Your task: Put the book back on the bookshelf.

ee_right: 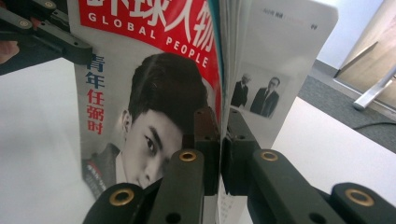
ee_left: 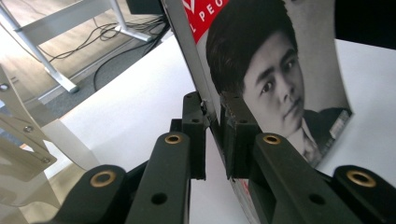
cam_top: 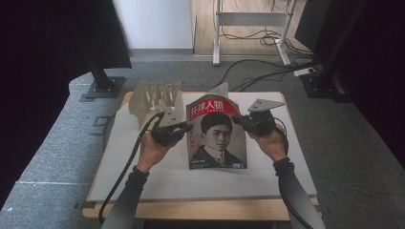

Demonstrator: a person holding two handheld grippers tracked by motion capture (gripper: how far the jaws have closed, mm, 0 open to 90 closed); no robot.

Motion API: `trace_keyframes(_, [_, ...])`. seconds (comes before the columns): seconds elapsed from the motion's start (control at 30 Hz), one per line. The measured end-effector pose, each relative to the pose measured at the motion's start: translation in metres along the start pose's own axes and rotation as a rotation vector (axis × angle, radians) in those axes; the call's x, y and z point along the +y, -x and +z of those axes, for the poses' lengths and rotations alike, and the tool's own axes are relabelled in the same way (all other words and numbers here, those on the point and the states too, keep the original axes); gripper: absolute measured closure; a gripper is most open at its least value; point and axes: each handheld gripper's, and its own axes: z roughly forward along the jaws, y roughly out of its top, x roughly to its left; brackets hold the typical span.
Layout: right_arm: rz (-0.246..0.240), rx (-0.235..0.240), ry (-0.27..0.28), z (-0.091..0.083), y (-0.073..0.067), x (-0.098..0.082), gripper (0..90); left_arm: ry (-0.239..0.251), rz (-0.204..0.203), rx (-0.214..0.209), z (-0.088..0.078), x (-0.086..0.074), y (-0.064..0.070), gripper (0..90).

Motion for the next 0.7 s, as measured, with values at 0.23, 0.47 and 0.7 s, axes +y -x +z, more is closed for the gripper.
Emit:
trace_keyframes(0.23, [-0.025, 0.033, 0.041, -0.032, -0.014, -0.016, 85.5, -0.035, 0.076, -0.052, -0.011, 0.002, 0.026, 69.1])
trace_keyframes(0.47, [-0.033, 0.047, 0.052, -0.040, -0.017, -0.021, 85.4, 0.036, -0.009, -0.076, 0.002, 0.019, 0.015, 67.8])
trace_keyframes(0.7, [-0.037, 0.049, 0.053, -0.042, -0.016, -0.024, 84.8, 0.024, 0.037, -0.138, -0.002, 0.015, 0.024, 76.8])
